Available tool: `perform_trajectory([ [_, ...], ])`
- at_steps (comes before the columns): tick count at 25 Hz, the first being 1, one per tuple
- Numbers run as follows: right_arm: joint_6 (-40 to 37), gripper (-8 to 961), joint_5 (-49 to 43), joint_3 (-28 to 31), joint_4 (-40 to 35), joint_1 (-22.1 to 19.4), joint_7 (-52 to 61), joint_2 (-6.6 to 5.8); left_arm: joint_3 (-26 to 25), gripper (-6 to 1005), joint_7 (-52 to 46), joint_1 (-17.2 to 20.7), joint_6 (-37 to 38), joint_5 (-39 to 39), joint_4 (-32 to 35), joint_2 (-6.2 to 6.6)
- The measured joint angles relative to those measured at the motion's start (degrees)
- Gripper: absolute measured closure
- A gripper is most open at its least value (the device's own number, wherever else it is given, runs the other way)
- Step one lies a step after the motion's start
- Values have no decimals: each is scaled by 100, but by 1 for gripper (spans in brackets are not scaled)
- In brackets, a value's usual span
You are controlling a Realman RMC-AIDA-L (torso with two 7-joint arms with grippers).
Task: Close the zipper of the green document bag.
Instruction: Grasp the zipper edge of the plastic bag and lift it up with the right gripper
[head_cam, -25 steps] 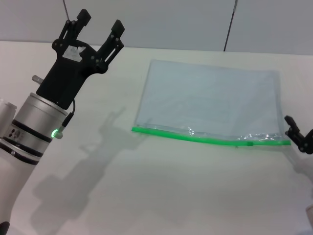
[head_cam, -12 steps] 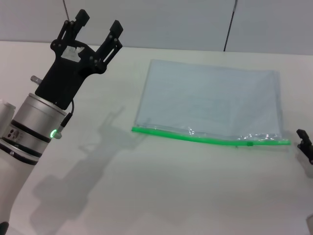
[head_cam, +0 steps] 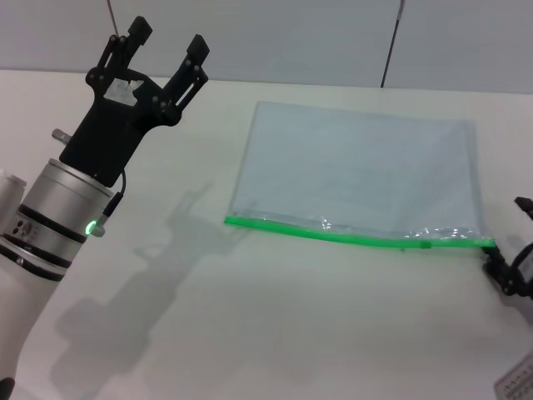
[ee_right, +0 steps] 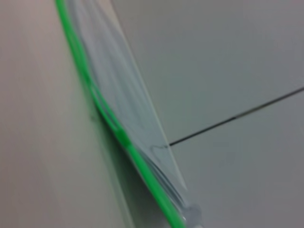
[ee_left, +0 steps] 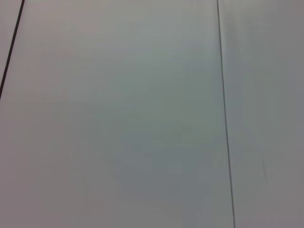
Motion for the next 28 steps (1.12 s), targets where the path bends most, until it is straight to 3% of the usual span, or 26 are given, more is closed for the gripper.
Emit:
perform_trajectory([
  [20,811,75,51,-71,-308,667,-797,-9,9,230,0,-37,-9,0,0,-9],
  [25,1158,98,62,-46,-462,762,-1057,-20,10,234,0,-39,-9,0,0,-10],
  [28,1292,198,60,-49,-542,797,-1111,-17,9,237,0,-40,-9,0,0,-10],
])
